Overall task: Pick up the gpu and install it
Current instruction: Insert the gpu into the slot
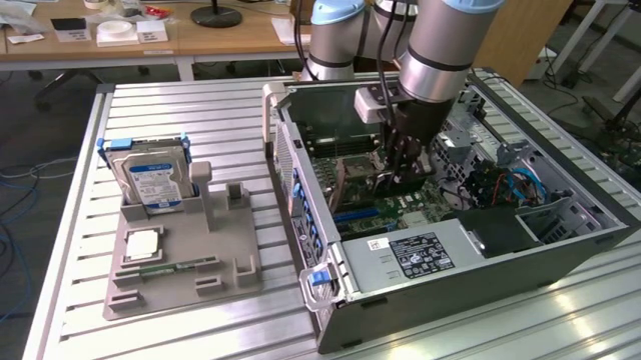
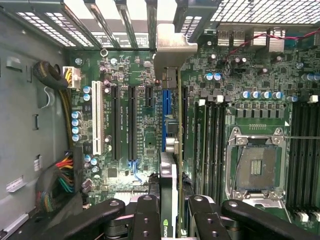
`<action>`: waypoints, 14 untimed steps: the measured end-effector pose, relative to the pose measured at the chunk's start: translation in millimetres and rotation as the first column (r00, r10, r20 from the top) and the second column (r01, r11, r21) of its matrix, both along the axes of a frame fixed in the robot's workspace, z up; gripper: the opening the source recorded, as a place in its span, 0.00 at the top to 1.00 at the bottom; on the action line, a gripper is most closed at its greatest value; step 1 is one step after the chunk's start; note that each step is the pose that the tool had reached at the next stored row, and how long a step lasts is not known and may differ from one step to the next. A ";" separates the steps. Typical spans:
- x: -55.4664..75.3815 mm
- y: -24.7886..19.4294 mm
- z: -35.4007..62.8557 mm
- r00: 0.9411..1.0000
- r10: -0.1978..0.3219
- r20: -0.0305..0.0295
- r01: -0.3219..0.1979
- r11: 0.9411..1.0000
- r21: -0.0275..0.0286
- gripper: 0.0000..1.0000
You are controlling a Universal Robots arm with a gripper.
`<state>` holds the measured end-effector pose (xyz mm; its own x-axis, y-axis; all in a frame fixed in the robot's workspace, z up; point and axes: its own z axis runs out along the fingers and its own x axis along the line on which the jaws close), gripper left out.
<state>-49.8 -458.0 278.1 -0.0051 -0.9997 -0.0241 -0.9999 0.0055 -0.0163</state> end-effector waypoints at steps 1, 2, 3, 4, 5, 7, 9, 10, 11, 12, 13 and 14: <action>-0.3 0.0 -1.2 1.000 0.000 0.000 0.000 1.000 0.000 0.73; -0.6 0.0 -2.2 1.000 0.000 0.000 0.000 1.000 0.000 0.73; -1.0 0.0 -3.0 1.000 0.000 0.000 0.000 1.000 0.000 0.73; -1.7 0.0 -3.4 1.000 0.000 0.000 0.000 1.000 0.000 0.73; -2.6 0.0 -3.6 1.000 0.000 0.000 0.000 1.000 0.000 0.73; -5.0 0.0 -4.0 1.000 0.000 0.000 0.000 1.000 0.000 0.73; -7.5 0.0 -4.3 1.000 0.000 0.001 0.000 1.000 0.000 0.73; -8.4 0.1 -4.4 1.000 0.000 0.001 0.000 1.000 0.000 0.73; -9.1 0.0 -4.4 1.000 0.000 0.001 0.000 1.000 0.000 0.73; -9.6 0.0 -4.4 1.000 0.000 0.000 0.000 1.000 0.000 0.73; -10.0 0.0 -4.5 1.000 0.000 0.001 0.000 1.000 0.000 0.73; -10.1 0.0 -4.6 1.000 0.000 0.001 0.000 1.000 0.000 0.73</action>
<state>-59.8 -457.9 273.5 -0.0050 -0.9997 -0.0241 -0.9998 0.0054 -0.0168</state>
